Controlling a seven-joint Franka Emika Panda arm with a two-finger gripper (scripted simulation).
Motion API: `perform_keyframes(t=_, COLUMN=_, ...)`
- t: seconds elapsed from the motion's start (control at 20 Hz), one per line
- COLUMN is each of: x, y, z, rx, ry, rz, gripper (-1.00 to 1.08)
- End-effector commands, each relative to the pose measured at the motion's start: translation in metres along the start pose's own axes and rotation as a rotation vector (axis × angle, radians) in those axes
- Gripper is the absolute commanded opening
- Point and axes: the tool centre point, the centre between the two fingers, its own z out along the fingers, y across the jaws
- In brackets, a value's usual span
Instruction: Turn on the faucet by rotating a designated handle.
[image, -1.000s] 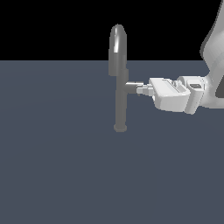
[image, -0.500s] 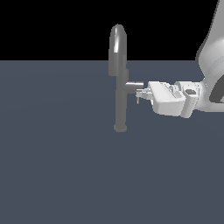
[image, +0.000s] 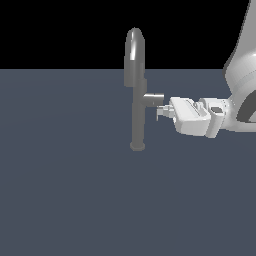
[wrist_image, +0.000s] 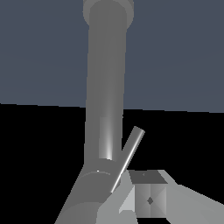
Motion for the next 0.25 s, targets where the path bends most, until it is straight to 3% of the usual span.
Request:
perform_keyframes(t=0.0, x=0.027, y=-0.005, z=0.005, rx=0.007, ry=0.015, rz=0.03, gripper=-1.0)
perform_keyframes(t=0.2, x=0.039, y=-0.009, z=0.005, rx=0.009, ry=0.018, rz=0.043, gripper=-1.0)
